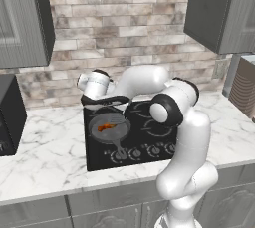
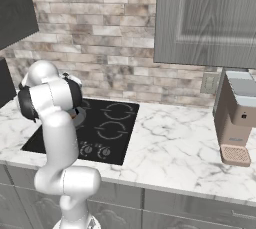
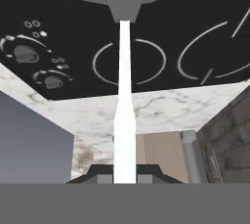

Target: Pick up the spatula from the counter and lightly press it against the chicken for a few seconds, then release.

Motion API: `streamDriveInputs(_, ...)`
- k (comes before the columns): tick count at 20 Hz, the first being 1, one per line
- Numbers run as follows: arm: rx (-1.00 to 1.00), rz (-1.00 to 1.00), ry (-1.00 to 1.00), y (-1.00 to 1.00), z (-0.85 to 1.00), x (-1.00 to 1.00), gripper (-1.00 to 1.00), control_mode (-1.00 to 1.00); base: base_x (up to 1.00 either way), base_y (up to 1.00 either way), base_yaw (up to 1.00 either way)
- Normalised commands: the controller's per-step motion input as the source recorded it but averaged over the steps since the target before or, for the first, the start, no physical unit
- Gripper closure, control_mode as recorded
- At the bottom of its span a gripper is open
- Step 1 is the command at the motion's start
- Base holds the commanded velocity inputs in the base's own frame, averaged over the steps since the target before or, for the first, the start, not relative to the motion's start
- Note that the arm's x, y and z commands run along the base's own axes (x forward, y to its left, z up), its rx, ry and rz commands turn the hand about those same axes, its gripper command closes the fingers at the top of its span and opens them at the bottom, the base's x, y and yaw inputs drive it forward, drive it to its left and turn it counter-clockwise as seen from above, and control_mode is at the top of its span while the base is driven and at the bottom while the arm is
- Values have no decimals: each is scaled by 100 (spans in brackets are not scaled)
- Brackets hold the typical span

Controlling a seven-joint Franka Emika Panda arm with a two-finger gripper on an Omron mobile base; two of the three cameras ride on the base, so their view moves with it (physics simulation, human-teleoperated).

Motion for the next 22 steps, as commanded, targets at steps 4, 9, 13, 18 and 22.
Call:
streamDriveInputs(4, -2, 0, 0, 1, -1, 14, 100, -100, 0, 0, 0)
streamDriveInputs(9, -2, 0, 0, 0, 0, 20, 100, -100, 0, 0, 0)
streamDriveInputs(13, -2, 0, 1, 5, -10, 16, 100, -100, 0, 0, 0)
streamDriveInputs(18, -2, 0, 2, 10, -15, 17, 100, -100, 0, 0, 0)
streamDriveInputs(22, -2, 0, 0, 6, -7, 9, 100, -100, 0, 0, 0)
